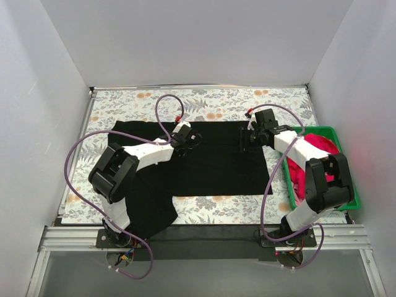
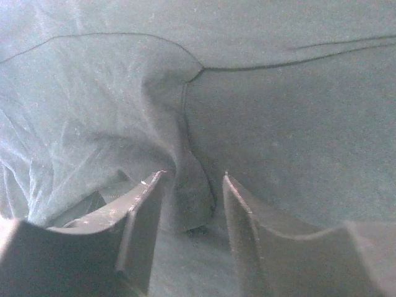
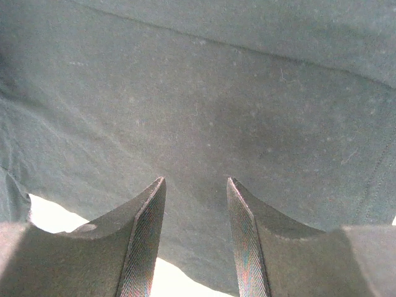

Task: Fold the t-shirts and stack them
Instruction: Fold the tshirt

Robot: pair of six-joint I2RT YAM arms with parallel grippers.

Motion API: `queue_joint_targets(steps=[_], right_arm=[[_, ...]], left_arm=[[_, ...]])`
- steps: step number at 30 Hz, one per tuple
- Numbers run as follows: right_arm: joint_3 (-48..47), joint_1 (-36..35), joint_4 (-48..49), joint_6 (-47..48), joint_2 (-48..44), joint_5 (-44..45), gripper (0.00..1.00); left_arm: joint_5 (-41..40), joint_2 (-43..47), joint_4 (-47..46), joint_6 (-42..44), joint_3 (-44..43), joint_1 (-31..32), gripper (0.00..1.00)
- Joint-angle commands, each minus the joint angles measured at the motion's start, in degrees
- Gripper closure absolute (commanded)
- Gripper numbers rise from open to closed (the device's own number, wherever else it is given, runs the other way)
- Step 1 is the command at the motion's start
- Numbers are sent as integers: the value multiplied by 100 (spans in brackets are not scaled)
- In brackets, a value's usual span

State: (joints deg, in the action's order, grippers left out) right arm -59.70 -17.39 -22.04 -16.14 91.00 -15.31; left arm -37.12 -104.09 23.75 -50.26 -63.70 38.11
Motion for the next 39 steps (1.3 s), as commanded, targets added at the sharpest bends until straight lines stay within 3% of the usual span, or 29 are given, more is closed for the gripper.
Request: queue_joint_targets(steps=[1, 4, 10, 17, 24, 28, 29, 32, 39], right_arm=[[55, -10, 139, 50, -206, 11, 56], [73, -10, 139, 23, -214, 10, 56], [90, -10, 139, 32, -241, 19, 56], [99, -2, 130, 32, -285, 37, 57], [117, -2, 121, 41, -294, 19, 57], [125, -10, 121, 41, -293, 11, 57], [125, -2, 121, 41, -302, 11, 57], [125, -10, 130, 67, -364, -7, 57], [134, -71, 533, 278, -320, -788, 57]], left_arm=[[-199, -14, -125, 157, -72, -5, 60], [-216, -23, -90, 157, -46, -5, 67], [-287, 12, 42, 174, -160, -14, 99], [134, 161, 568, 43, -625, -145, 100], [1777, 267, 1360, -466, -1329, -839, 100], [2472, 266, 1659, -809, -1382, -1138, 74], [2569, 354, 1659, -923, -1364, -1191, 58], [2947, 968, 1380, -1450, -1014, -1542, 35], [3246, 2331, 650, -2523, 427, -2771, 29]])
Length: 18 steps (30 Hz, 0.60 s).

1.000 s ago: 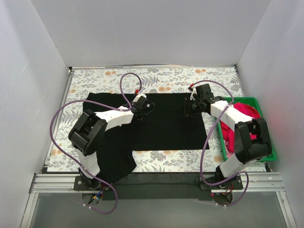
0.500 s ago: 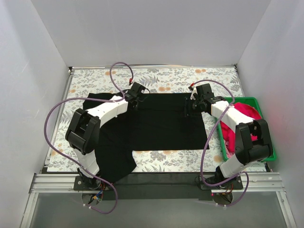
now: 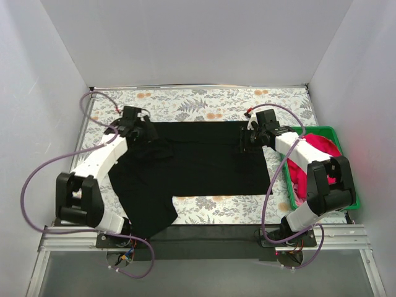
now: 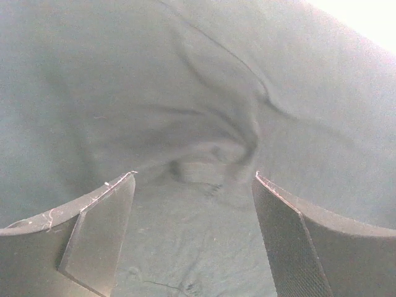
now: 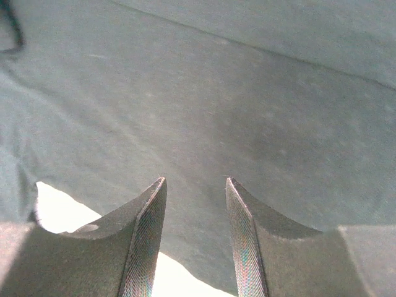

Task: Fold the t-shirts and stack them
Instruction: Fold the tshirt

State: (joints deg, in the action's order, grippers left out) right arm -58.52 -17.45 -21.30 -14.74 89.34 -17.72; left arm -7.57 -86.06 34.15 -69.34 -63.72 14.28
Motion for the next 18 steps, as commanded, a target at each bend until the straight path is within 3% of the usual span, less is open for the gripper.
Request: queue_joint_targets(steps=[1, 6, 11, 18], right_arm=[[8, -74, 573, 60, -119, -697, 57], [-500, -601, 1618, -406, 547, -1488, 57], [-985, -1092, 2840, -1362, 1374, -1893, 57], [-1917, -1664, 3535, -1847, 2693, -2043, 58]], left_arm=[[379, 668, -487, -685, 788, -470, 29], [643, 1074, -1226, -818, 1617, -944, 27], [898, 968, -1736, -713, 1977, -963, 27], [828, 846, -2298, -326, 2259, -963, 30]])
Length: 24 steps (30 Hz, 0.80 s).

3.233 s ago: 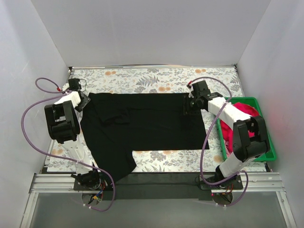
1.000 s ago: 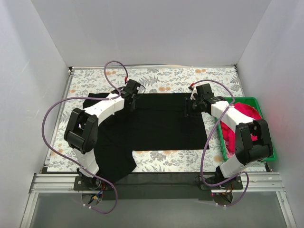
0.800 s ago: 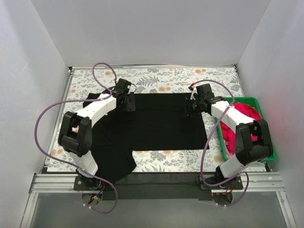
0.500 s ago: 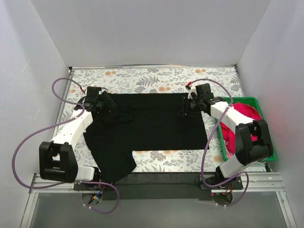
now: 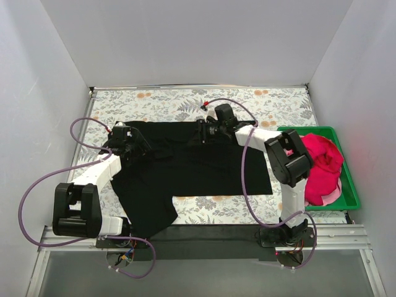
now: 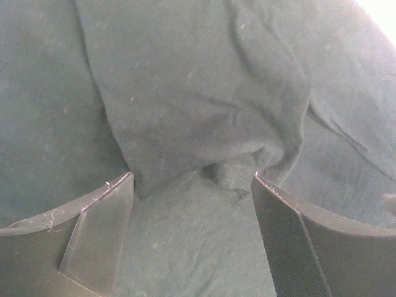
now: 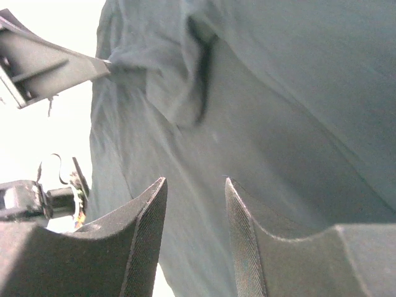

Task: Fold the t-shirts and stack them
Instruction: Fold the tshirt

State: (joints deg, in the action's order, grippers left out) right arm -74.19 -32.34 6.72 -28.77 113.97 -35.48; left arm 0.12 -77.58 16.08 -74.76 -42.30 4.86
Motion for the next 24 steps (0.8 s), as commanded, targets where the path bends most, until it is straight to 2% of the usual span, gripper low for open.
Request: queue_joint_targets(steps=[1, 11, 24], right_arm=[[-463, -211, 917, -514, 335, -266, 58], [-1053, -616, 1420, -928, 1442, -336, 58], [-1475, -704, 1499, -1007, 1971, -450, 64]], left_arm=[[58, -46, -596, 260, 143, -20, 30], [67, -284, -939, 497, 302, -20, 31], [128, -591, -1027, 577, 258, -12, 31]])
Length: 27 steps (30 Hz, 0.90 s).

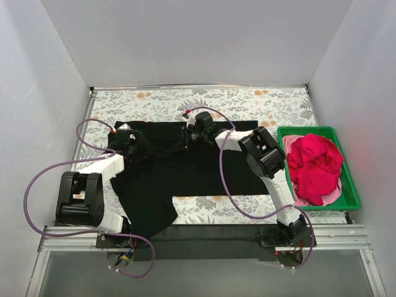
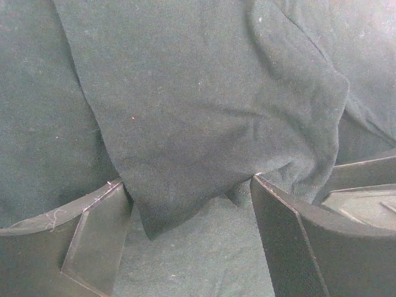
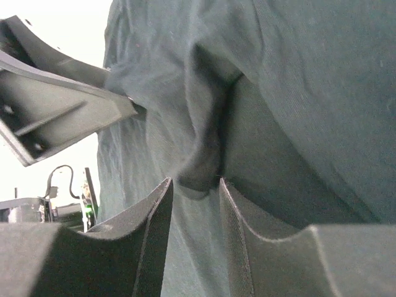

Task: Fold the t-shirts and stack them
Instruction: Fold the tshirt

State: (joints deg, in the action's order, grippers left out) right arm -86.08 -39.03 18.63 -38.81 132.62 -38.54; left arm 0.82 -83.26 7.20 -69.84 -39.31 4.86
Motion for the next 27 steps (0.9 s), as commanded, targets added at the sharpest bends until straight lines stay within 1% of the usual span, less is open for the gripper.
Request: queue_joint_targets(steps=[1, 12, 15, 16, 18, 19, 20, 21, 22, 23, 26, 27], right_arm=[[-304, -44, 308, -4, 124, -153, 64], [-321, -70, 308, -22, 203, -259, 70], [-304, -79, 308, 5, 177, -268, 76], [-304, -79, 308, 5, 168, -268, 80], [-312, -79, 308, 22, 151, -285, 82], [-304, -79, 308, 31, 142, -294, 87], [-295, -79, 299, 31, 116, -311, 89], [-286, -79, 299, 57, 89, -312, 92], [-260, -79, 299, 84, 71, -303, 98], [-242, -79, 299, 93, 19, -294, 99], [-207, -79, 281, 136, -122, -268, 99], [-207, -79, 273, 145, -157, -250, 99]], left_arm=[[85, -58, -158, 59, -42, -12, 31], [102, -93, -210, 67, 29, -12, 32], [199, -50, -193, 50, 11, -12, 36], [217, -23, -184, 41, -15, -20, 38], [217, 47, -114, 32, -59, -12, 46], [199, 117, -35, 32, -94, -12, 50], [191, 144, 9, 32, -138, -12, 59], [164, 170, 53, 32, -164, -12, 65], [164, 205, 132, 32, -191, -12, 70], [164, 223, 167, 32, -217, -12, 78], [120, 284, 395, -3, -349, -12, 89], [120, 293, 579, -29, -454, -12, 96]])
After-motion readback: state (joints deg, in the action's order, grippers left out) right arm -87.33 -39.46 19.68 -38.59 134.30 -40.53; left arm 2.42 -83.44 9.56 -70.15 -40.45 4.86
